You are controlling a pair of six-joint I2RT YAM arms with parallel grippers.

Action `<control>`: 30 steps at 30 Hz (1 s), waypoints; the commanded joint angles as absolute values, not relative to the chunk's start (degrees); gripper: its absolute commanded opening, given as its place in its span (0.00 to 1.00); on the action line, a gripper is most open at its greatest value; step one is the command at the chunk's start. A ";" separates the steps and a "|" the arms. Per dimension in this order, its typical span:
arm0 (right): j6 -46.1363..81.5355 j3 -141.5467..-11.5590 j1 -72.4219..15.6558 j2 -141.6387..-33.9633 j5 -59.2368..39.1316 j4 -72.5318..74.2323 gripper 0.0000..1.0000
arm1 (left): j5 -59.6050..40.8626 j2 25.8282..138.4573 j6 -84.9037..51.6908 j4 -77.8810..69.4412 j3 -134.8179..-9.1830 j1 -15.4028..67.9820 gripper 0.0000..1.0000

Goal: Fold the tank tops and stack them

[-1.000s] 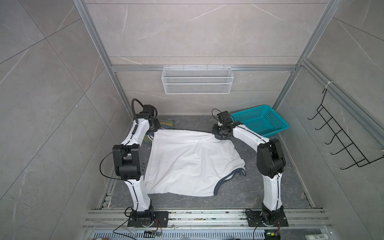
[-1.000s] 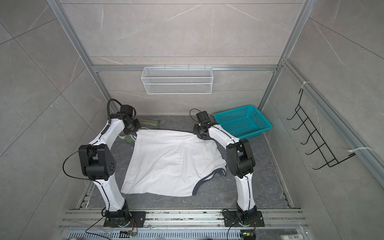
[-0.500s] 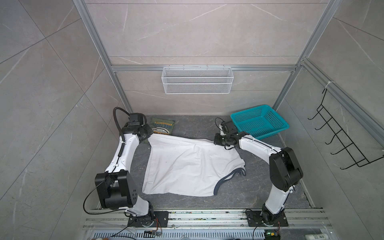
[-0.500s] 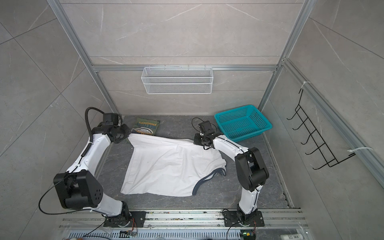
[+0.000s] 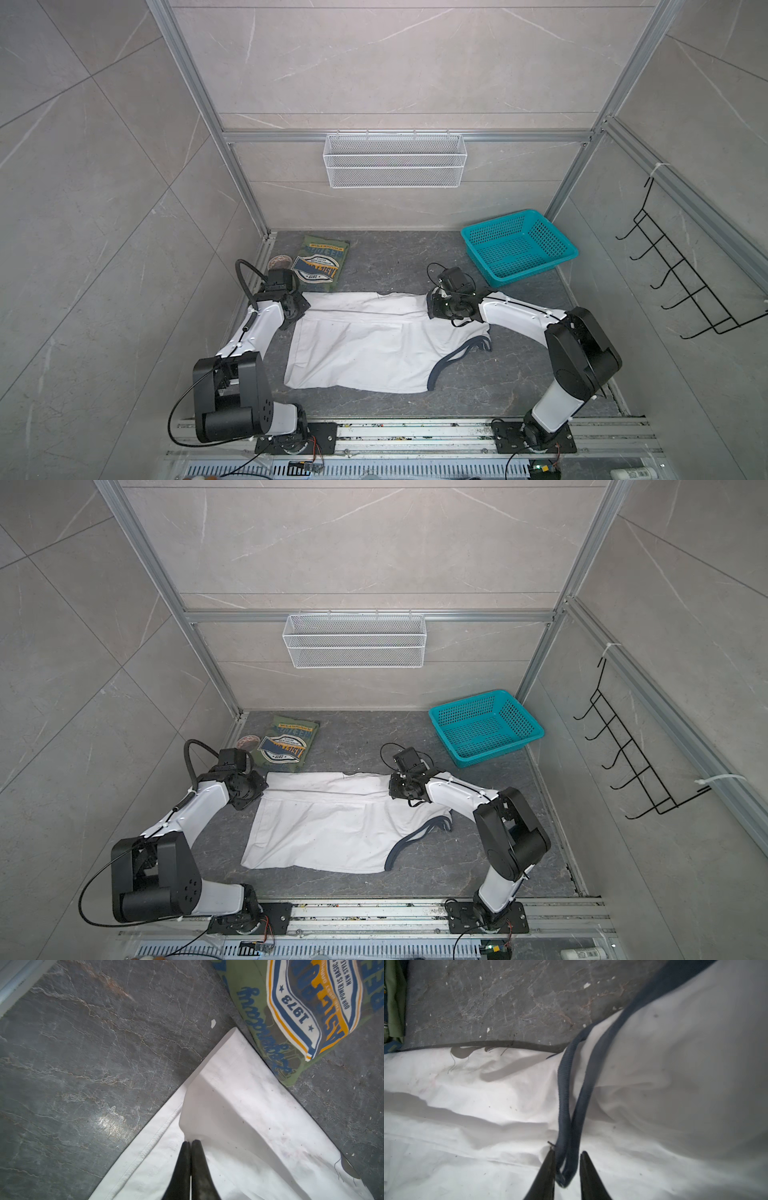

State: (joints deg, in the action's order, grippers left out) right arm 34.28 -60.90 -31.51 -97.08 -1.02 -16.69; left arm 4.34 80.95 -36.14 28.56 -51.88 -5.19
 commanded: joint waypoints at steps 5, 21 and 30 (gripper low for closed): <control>32.59 -65.41 -30.08 -95.19 -0.54 -20.34 0.28 | 2.34 79.27 -37.13 25.89 -53.97 -5.74 0.00; 34.86 -69.23 -23.63 -97.82 4.66 -27.98 0.44 | 7.23 73.32 -40.59 28.28 -52.40 -7.85 0.00; 33.79 -72.11 -18.87 -105.71 0.57 -26.15 0.63 | 7.36 67.88 -43.37 29.80 -50.38 -14.66 0.00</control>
State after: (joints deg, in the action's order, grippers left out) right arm 34.70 -70.57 -18.17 -102.80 2.15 -24.69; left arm 6.37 68.79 -41.87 28.75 -50.09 -13.85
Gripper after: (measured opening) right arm 0.622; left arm 0.049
